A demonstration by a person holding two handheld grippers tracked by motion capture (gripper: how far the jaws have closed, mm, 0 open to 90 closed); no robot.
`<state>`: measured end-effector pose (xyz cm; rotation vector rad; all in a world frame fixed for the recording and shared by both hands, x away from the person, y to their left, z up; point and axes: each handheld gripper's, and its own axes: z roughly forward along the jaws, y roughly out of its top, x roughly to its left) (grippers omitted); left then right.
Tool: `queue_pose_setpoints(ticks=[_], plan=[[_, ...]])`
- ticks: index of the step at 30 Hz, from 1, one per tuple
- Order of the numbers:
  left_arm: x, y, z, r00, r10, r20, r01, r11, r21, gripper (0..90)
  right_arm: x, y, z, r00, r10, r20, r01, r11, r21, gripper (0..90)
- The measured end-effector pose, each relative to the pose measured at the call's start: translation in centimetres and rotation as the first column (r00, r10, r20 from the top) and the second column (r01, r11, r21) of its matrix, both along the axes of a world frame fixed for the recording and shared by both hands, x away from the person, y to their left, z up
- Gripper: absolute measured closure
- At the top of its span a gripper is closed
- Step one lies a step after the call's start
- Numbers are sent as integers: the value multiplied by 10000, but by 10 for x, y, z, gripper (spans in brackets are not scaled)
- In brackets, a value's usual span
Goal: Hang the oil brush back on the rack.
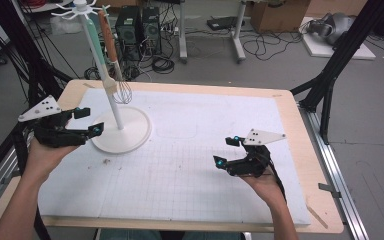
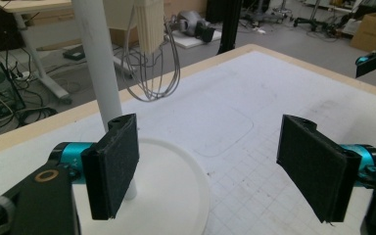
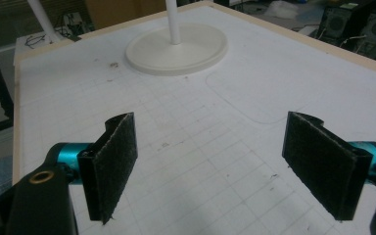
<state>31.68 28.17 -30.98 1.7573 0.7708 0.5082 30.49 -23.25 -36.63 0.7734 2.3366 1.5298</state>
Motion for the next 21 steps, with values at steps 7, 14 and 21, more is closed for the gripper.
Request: queue_pose_setpoints(ticks=[7,14,21], plan=[[-4,-6,-11,9999,-47,-123,48,9999,111,232,-3,-5,-2,9997,-216,71,216,9998,-32,197],[-8,-12,-22,9997,-67,-222,72,9997,235,229,-7,-11,-4,9990,-433,125,434,9990,-57,197],[-13,-15,-34,9995,-91,-317,102,9994,335,228,-11,-17,-5,9976,-671,167,672,9977,-21,196]])
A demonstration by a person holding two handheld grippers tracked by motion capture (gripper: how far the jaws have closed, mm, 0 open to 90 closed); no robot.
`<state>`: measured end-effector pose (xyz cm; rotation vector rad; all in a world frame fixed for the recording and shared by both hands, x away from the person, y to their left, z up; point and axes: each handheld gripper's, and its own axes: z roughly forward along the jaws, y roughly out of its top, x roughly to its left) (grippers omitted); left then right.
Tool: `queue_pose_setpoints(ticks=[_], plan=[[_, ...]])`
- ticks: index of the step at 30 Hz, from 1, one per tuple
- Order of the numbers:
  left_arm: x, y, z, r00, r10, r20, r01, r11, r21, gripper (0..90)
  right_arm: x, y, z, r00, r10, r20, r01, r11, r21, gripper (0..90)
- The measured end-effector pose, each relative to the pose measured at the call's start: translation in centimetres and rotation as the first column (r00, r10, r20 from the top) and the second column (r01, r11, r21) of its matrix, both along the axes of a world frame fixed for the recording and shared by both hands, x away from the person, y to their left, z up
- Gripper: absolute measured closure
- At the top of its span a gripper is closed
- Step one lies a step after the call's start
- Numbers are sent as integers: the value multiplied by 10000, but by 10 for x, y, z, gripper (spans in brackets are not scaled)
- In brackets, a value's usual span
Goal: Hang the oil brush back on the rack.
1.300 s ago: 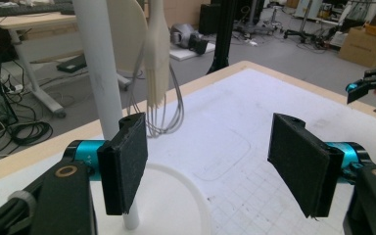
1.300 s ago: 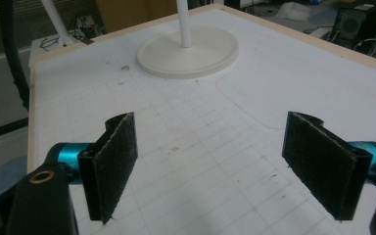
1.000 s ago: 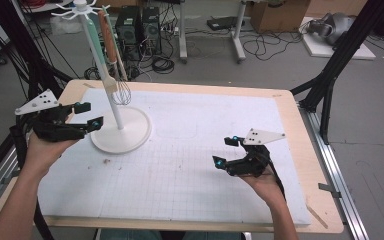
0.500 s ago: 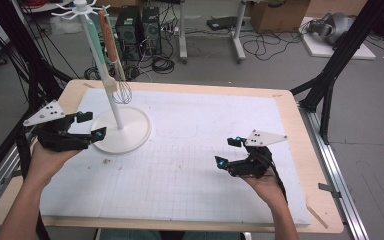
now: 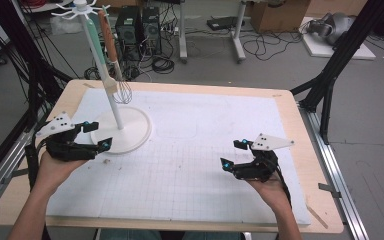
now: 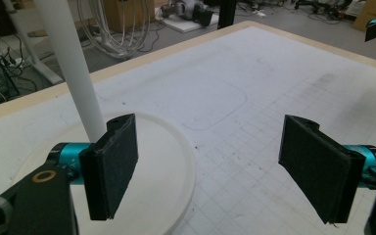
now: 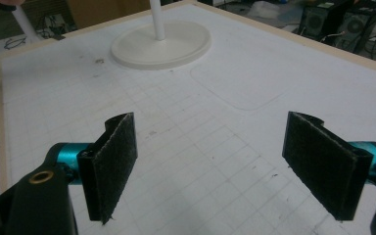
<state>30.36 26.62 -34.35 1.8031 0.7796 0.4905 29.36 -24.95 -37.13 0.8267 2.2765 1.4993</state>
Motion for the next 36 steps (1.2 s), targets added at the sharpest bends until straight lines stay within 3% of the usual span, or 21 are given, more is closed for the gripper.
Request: queue_pose_setpoints(ticks=[16,29,36], plan=[[-14,-5,-24,9998,-7,-195,10,9999,170,226,-9,-9,-7,9994,-342,-80,341,9994,-70,194],[-22,-6,-48,9981,7,-617,13,9995,322,226,-15,-18,-12,9976,-691,-81,691,9976,26,194],[-25,-8,-53,9980,50,-623,-32,9996,282,226,-14,-16,-16,9973,-719,-115,718,9974,-111,194]])
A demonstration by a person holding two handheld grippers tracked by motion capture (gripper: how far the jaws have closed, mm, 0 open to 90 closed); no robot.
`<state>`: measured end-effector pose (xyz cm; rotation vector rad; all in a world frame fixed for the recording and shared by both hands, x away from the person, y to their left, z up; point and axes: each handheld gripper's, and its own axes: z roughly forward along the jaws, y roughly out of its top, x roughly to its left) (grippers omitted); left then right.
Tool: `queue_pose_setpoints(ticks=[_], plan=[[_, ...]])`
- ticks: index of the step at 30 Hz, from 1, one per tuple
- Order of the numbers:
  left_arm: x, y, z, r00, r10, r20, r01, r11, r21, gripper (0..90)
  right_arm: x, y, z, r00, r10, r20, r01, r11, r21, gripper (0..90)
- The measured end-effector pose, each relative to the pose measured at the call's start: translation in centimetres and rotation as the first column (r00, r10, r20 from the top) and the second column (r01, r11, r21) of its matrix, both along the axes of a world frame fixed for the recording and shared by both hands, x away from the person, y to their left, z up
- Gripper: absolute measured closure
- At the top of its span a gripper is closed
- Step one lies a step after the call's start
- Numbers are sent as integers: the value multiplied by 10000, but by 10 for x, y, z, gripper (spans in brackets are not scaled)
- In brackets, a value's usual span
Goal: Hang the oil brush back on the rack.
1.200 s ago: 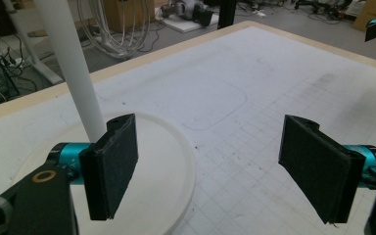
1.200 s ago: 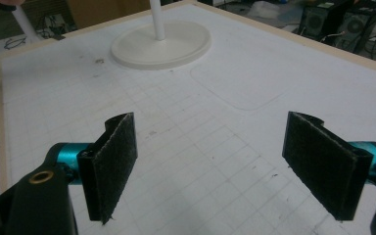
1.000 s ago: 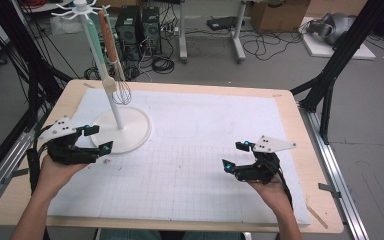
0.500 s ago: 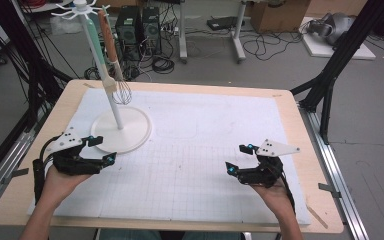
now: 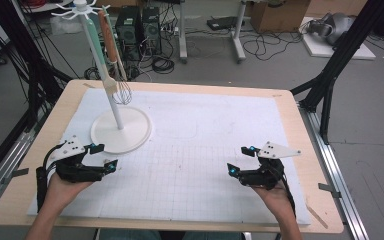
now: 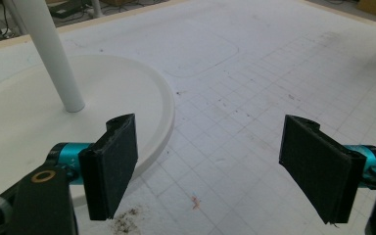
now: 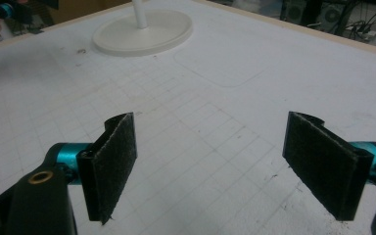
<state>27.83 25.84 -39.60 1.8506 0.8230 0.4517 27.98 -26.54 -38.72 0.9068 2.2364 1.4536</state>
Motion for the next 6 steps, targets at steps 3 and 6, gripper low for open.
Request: queue_pose_setpoints(ticks=[3,6], plan=[[1,0,-2,10000,9,17,-9,10000,55,226,0,0,-1,10000,21,25,-21,9999,-114,194],[0,-1,-2,10000,45,21,-46,9999,102,226,-1,0,-1,10000,-36,-31,36,10000,-22,194]])
